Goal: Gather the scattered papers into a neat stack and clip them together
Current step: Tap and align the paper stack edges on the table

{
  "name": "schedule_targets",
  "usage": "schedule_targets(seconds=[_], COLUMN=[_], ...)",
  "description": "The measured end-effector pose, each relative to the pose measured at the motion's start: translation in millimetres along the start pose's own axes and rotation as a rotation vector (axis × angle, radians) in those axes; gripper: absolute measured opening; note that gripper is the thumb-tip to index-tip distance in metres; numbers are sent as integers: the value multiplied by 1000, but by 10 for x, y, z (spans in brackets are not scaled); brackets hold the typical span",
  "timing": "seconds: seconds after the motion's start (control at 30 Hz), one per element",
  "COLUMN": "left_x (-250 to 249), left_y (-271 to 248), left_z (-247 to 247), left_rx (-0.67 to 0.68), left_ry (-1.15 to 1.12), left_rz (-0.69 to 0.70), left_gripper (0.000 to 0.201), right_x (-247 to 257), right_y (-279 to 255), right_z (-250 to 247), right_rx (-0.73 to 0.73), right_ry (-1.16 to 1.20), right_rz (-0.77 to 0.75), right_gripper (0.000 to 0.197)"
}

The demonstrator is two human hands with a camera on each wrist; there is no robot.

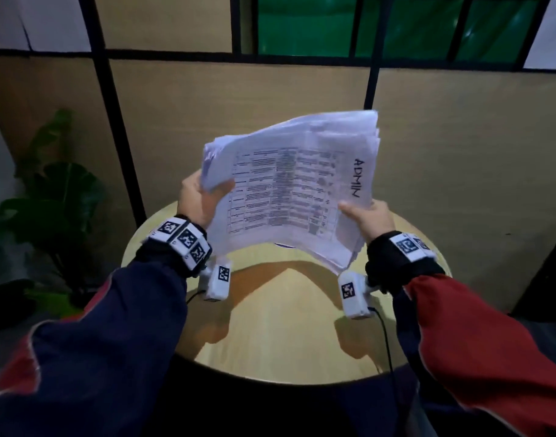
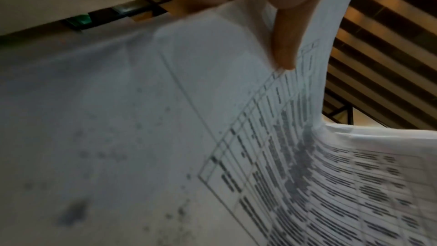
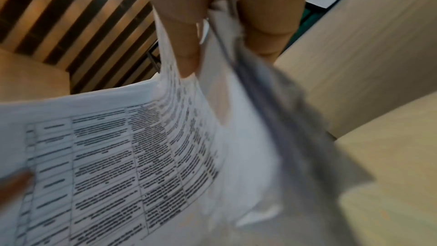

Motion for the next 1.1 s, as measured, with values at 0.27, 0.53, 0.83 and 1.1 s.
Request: schedule_targets(seconds=[0.27,0.53,0.83,1.1], left_x=[647,660,835,745], left_y=[-198,-123,-60,20], left_z=[-245,-221,-335,-264], left_rx=[95,52,85,74], left_ry=[23,-28,-102,-187], left_rz=[-241,-239,-272,-251], left_gripper=[27,36,52,45], right_x=[-309,-339,-482,24], right_y=[-215,-141,-233,-27], right_z=[-72,45,52,169], right_rx=[88,-29,201,67], right_ry=[-79,-148,-285,-164], right_rz=[86,109,181,-90], right_gripper=[14,22,36,24])
Point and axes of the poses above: each hand's wrist, its own y-axis towards the middle knuckle, its own z-axis out of the palm, x = y × z, the point moved 7 cm from there along y, towards the middle knuckle
